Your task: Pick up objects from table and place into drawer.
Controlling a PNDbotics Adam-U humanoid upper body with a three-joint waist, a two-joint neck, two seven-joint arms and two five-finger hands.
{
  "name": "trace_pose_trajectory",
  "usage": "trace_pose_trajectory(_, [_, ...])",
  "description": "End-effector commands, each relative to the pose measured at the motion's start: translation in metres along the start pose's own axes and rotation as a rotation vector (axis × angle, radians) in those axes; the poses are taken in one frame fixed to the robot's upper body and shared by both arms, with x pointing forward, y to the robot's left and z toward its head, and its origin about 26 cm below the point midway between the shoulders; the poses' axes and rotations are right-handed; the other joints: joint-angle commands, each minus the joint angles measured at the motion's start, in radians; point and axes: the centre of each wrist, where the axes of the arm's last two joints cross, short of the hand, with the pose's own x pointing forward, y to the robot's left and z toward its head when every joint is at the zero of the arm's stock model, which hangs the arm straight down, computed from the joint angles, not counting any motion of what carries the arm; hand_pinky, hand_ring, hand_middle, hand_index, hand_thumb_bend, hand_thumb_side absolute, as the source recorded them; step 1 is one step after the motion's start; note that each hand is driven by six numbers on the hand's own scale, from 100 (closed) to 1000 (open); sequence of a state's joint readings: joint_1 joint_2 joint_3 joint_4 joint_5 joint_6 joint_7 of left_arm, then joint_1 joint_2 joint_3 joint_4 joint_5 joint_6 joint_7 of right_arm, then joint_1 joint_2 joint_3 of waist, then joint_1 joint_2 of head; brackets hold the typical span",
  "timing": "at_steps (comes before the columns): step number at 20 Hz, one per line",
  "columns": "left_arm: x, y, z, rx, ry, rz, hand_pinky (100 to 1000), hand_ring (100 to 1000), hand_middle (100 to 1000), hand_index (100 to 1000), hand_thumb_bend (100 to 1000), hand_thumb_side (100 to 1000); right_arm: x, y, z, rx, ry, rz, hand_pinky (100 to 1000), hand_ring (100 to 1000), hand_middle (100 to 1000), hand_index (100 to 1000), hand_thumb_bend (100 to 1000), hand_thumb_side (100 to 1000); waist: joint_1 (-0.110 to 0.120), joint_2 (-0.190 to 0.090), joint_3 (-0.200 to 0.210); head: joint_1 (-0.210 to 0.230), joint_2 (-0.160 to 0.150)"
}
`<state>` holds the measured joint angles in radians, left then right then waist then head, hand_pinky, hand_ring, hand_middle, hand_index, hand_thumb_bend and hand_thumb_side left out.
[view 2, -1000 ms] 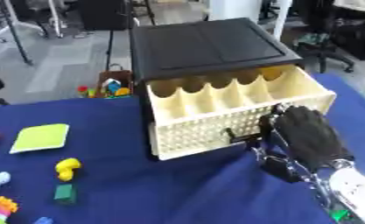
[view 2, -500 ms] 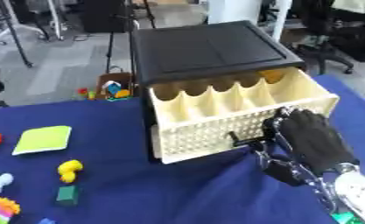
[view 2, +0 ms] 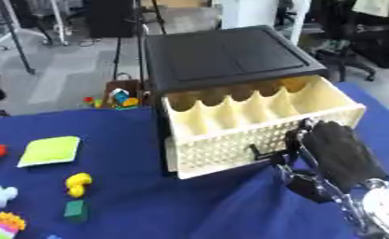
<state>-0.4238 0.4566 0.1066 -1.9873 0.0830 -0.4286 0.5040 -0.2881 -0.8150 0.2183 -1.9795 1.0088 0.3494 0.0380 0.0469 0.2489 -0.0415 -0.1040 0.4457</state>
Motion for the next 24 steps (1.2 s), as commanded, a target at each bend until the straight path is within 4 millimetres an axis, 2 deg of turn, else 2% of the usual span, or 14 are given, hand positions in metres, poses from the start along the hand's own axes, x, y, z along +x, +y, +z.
trace_pose_trajectory(1, [0.005, 0.0, -0.008, -0.017, -0.031, 0.0, 691, 767, 813, 860, 365, 1000, -0.012, -0.014, -0.001, -0.045, 0.024, 0.046, 100, 100, 100, 251, 368, 228, -0.003, -0.022, -0.004, 0.005, -0.012])
trace_pose_trajectory(13, [0.005, 0.0, -0.007, -0.019, -0.027, -0.001, 692, 768, 814, 860, 366, 1000, -0.01, -0.008, 0.004, -0.033, -0.031, 0.016, 100, 100, 100, 251, 384, 220, -0.001, -0.021, -0.009, 0.0, 0.005])
trace_pose_trajectory(24, [0.004, 0.001, -0.007, -0.017, -0.026, -0.005, 691, 769, 815, 860, 366, 1000, -0.019, -0.005, 0.01, -0.044, 0.031, 0.026, 100, 100, 100, 248, 397, 214, 0.001, -0.02, -0.011, 0.002, 0.003])
